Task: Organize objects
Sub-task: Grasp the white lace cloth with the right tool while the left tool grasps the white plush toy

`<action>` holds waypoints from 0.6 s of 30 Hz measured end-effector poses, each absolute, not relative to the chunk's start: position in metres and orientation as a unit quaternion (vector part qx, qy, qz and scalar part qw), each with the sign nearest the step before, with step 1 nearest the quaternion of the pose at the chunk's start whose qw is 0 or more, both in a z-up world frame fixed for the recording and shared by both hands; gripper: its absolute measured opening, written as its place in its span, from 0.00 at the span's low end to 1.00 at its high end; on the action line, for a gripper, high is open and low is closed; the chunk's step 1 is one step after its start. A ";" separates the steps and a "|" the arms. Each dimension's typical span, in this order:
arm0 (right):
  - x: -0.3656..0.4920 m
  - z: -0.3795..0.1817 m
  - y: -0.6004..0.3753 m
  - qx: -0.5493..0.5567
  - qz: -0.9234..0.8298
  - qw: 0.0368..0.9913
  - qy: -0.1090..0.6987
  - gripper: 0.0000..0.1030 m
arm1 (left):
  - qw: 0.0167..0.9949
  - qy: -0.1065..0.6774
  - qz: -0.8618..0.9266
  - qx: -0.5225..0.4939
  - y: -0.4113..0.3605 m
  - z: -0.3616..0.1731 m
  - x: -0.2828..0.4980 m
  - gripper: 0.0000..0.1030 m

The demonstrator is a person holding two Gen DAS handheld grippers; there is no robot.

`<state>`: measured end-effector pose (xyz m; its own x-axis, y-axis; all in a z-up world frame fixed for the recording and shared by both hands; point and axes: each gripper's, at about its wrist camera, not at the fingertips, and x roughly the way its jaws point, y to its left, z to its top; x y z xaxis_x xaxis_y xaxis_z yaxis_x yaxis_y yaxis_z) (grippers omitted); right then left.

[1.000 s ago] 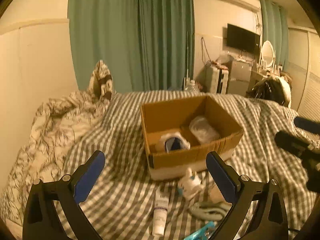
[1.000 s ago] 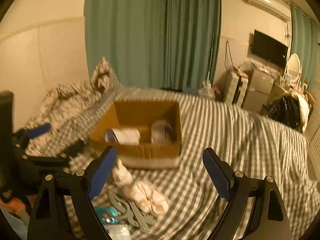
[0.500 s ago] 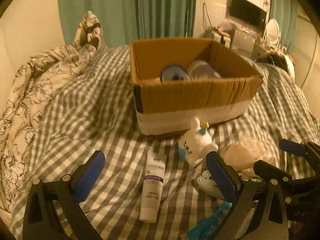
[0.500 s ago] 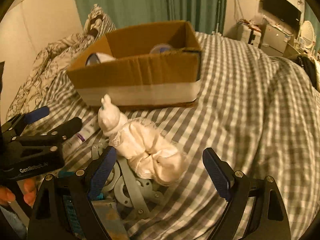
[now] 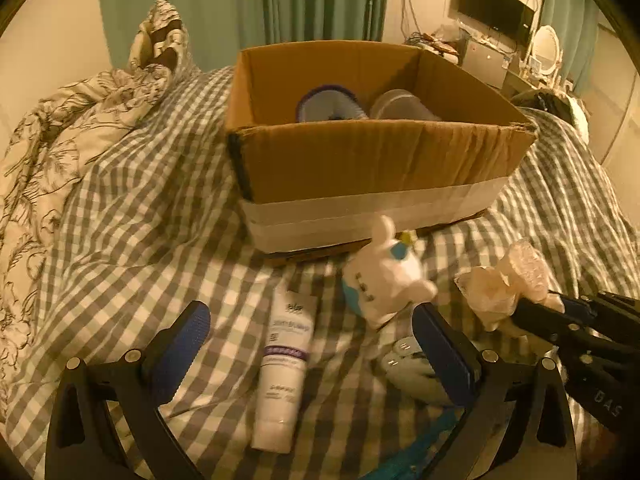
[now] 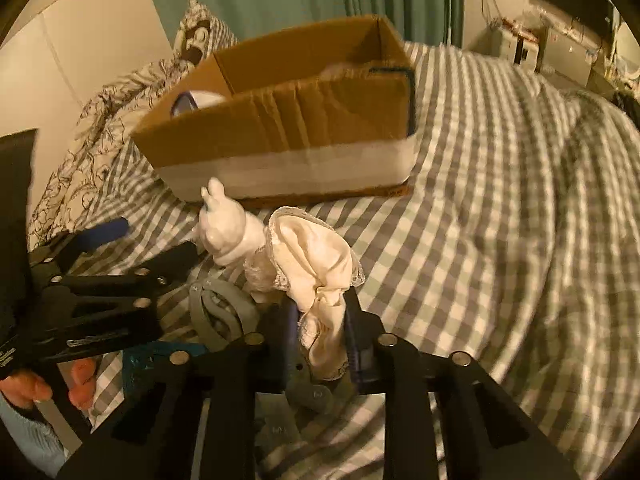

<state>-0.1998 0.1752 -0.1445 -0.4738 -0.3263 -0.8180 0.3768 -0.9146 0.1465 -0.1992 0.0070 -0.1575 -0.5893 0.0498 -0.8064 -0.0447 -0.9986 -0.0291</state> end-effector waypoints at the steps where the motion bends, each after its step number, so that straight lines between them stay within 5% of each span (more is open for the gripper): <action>1: -0.199 -0.140 0.179 0.463 -0.862 0.203 0.025 0.18 | 0.034 -0.002 0.891 -0.453 0.010 -0.158 -0.201 1.00; 10: -0.200 -0.120 0.201 0.440 -0.878 0.187 0.005 0.18 | 0.067 0.018 0.880 -0.470 0.041 -0.175 -0.231 0.97; 15: -0.198 -0.117 0.203 0.431 -0.883 0.184 0.010 0.18 | 0.081 0.015 0.859 -0.505 0.043 -0.190 -0.240 0.52; 18: -0.196 -0.113 0.205 0.424 -0.887 0.181 0.014 0.18 | 0.084 0.011 0.861 -0.501 0.042 -0.187 -0.238 0.48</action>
